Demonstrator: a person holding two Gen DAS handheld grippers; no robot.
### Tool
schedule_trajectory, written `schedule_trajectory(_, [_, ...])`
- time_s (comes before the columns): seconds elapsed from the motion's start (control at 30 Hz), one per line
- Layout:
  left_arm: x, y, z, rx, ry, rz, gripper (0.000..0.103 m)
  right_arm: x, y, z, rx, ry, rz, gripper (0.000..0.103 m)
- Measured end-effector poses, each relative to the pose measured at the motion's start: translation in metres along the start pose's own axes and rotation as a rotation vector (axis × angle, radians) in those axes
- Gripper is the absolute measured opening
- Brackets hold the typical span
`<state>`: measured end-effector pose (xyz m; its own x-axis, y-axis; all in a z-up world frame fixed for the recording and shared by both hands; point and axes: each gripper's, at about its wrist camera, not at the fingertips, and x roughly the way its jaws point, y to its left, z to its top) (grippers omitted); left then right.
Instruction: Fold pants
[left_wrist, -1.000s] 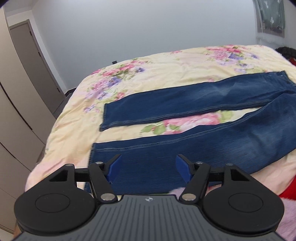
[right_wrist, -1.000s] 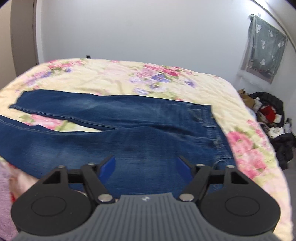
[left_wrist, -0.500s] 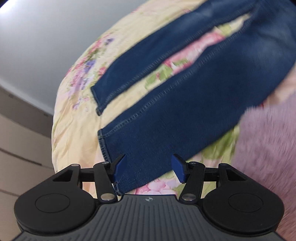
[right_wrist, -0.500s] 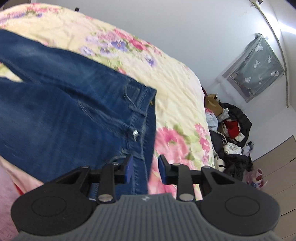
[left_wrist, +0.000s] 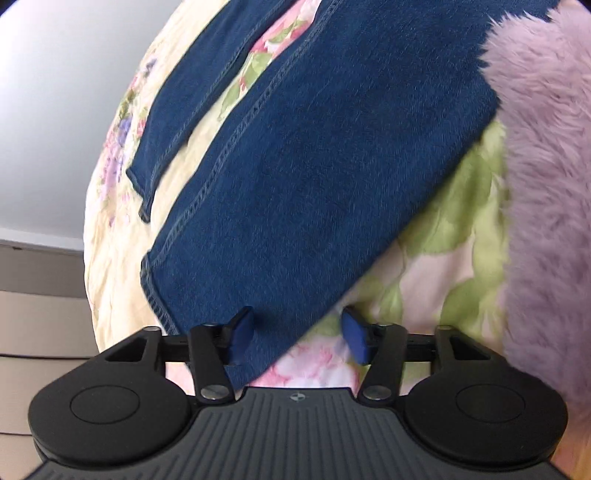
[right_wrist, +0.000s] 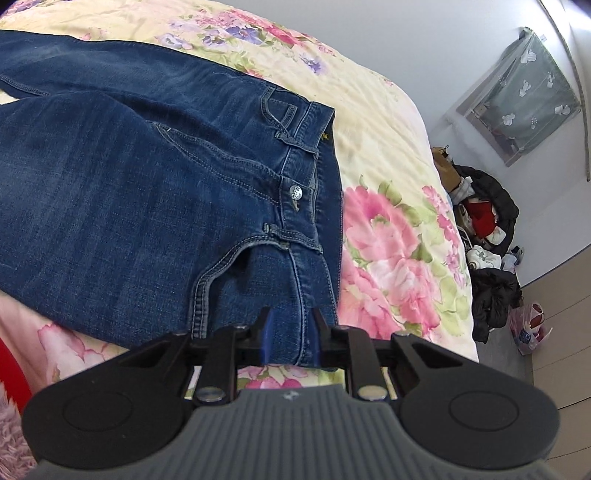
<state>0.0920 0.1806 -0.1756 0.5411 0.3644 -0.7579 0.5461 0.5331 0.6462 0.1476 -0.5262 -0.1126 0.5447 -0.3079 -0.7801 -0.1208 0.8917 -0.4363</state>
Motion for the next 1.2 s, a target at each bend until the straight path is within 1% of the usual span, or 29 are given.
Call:
schedule_trajectory(0.07, [-0.002,-0.002,0.002,0.002,-0.012,0.017,0.032,0.001,-0.001,-0.001,-0.008,0.0,-0.003,0.015])
schedule_trajectory(0.1, [-0.004,-0.002,0.003,-0.007,-0.014,0.027,0.027,0.001,-0.001,-0.002,-0.011,0.002,-0.003,0.015])
schedule_trajectory(0.13, [-0.004,0.003,0.007,-0.019,-0.02,0.039,0.017,0.001,-0.002,-0.003,-0.016,0.001,-0.005,0.015])
schedule_trajectory(0.17, [-0.009,0.005,0.008,-0.033,-0.035,0.059,0.012,0.001,-0.001,-0.004,-0.024,-0.002,-0.006,0.015])
schedule_trajectory(0.23, [-0.021,0.012,0.01,-0.073,-0.069,0.089,0.007,-0.002,0.0,-0.007,-0.048,-0.015,-0.001,0.015])
schedule_trajectory(0.37, [-0.044,0.038,0.022,-0.206,-0.122,0.127,0.006,-0.011,0.006,-0.014,-0.137,-0.052,0.016,0.014])
schedule_trajectory(0.5, [-0.064,0.059,0.036,-0.349,-0.173,0.16,0.005,-0.021,0.01,-0.021,-0.209,-0.094,0.017,0.014])
schedule_trajectory(0.57, [-0.07,0.067,0.042,-0.413,-0.191,0.173,0.004,-0.024,0.012,-0.025,-0.237,-0.094,0.017,0.014])
schedule_trajectory(0.63, [-0.077,0.07,0.05,-0.459,-0.193,0.217,0.003,-0.024,0.014,-0.031,-0.267,-0.085,0.024,0.014])
schedule_trajectory(0.73, [-0.082,0.069,0.064,-0.471,-0.183,0.268,0.003,-0.023,0.021,-0.043,-0.342,-0.077,0.029,0.014])
schedule_trajectory(0.87, [-0.082,0.075,0.067,-0.506,-0.142,0.284,0.003,-0.019,0.034,-0.059,-0.448,-0.095,0.034,0.015])
schedule_trajectory(0.9, [-0.084,0.074,0.065,-0.517,-0.133,0.285,0.003,-0.018,0.038,-0.062,-0.482,-0.108,0.036,0.017])
schedule_trajectory(0.93, [-0.084,0.074,0.065,-0.521,-0.129,0.286,0.003,-0.017,0.044,-0.065,-0.522,-0.119,0.037,0.026])
schedule_trajectory(0.97, [-0.085,0.073,0.064,-0.527,-0.122,0.288,0.003,-0.015,0.049,-0.067,-0.555,-0.127,0.041,0.03])
schedule_trajectory(1.0, [-0.085,0.073,0.063,-0.533,-0.115,0.289,0.003,-0.013,0.054,-0.069,-0.582,-0.135,0.044,0.03])
schedule_trajectory(1.1, [-0.086,0.072,0.064,-0.54,-0.097,0.292,0.003,-0.002,0.063,-0.072,-0.619,-0.154,0.053,0.03])
schedule_trajectory(1.2, [-0.084,0.072,0.065,-0.545,-0.078,0.294,0.003,0.011,0.068,-0.072,-0.623,-0.161,0.055,0.03])
